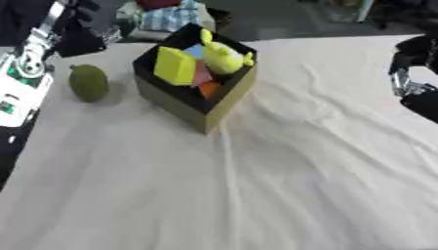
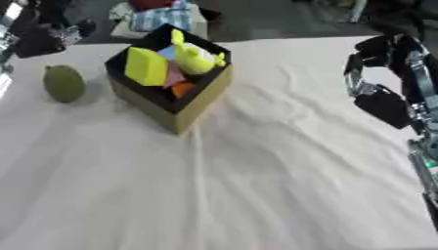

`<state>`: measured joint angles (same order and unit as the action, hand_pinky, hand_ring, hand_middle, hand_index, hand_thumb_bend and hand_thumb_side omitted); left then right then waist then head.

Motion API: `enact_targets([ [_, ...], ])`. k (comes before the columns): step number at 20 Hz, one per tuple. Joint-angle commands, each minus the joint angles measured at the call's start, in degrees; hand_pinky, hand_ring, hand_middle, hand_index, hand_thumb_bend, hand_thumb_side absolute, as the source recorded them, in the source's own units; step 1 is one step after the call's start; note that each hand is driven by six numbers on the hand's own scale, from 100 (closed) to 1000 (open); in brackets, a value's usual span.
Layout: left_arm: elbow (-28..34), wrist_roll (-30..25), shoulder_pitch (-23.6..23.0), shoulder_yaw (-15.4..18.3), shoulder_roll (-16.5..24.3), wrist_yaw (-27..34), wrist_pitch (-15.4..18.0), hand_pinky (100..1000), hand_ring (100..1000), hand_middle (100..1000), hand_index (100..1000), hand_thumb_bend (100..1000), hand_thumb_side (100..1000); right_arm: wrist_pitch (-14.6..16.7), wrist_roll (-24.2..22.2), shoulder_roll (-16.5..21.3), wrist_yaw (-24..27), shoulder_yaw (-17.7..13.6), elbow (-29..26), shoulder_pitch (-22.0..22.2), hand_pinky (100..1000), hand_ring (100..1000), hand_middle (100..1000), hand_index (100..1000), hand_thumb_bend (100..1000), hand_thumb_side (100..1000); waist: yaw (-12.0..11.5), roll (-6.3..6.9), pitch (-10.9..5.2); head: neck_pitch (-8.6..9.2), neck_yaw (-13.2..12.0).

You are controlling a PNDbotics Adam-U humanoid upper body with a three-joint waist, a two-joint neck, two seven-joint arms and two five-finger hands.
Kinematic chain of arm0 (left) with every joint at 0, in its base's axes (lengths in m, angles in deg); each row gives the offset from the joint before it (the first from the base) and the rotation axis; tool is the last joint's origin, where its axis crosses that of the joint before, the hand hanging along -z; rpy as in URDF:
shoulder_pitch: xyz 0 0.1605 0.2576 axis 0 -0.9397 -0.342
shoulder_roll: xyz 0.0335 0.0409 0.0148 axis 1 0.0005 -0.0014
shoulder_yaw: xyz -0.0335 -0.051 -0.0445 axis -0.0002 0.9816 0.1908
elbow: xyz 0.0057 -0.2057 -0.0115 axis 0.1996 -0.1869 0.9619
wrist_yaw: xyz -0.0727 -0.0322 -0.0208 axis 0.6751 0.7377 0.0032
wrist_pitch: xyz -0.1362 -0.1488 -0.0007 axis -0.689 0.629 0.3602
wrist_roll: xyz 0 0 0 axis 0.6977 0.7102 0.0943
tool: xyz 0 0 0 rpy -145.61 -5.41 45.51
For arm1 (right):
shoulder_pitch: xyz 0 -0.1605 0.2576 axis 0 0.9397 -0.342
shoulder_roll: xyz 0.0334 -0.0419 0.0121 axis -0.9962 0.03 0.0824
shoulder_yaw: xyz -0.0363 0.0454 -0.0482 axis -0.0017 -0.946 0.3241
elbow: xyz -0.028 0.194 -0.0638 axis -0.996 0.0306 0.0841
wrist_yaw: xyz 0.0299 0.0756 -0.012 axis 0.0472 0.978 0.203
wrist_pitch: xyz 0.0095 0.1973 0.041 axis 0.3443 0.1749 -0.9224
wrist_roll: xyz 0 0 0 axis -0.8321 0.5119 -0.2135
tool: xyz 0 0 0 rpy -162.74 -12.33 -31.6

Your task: Pick up objects on the table and place them in the box.

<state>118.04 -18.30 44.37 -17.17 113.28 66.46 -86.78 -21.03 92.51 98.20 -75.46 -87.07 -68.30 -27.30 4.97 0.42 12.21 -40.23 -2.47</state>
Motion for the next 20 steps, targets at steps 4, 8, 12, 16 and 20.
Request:
enact_targets([
  [4,-6.8,-10.3,0.8,1.9,6.8,-8.7,2.3,753,770,776,887,581,419,0.3,0.2,1.2,0.3,-0.7,-0.3,-0.4,715,711,667,917,100,323,-0.1,1.07,-1.36,0.43,0.4],
  [8,-13.3,-13.0,1.9,2.7,6.5,-15.2,2.3,770,777,793,899,587,402,0.3,0.2,1.2,0.4,-0.7,-0.2,-0.3,715,711,665,918,100,323,-0.1,1.08,-1.50,0.44,0.4],
  [12,-19.1,-11.1,3.3,3.3,4.3,-20.8,0.4,769,778,796,898,665,436,0.3,0.0,1.0,0.5,-0.6,-0.2,-0.2,715,710,665,918,100,323,-0.1,0.90,-1.61,0.45,0.6],
  [16,-23.1,-8.4,4.0,3.5,2.2,-22.7,-0.7,763,774,795,885,685,446,0.4,0.0,0.8,0.6,-0.6,-0.1,-0.1,715,710,665,918,100,323,0.1,0.74,-1.65,0.42,0.7],
  [20,-25.7,-5.9,4.1,3.4,0.4,-24.2,-1.9,752,764,785,870,685,448,0.4,0.0,0.6,0.7,-0.6,-0.1,0.1,716,711,665,918,100,325,0.2,0.60,-1.65,0.35,0.8],
])
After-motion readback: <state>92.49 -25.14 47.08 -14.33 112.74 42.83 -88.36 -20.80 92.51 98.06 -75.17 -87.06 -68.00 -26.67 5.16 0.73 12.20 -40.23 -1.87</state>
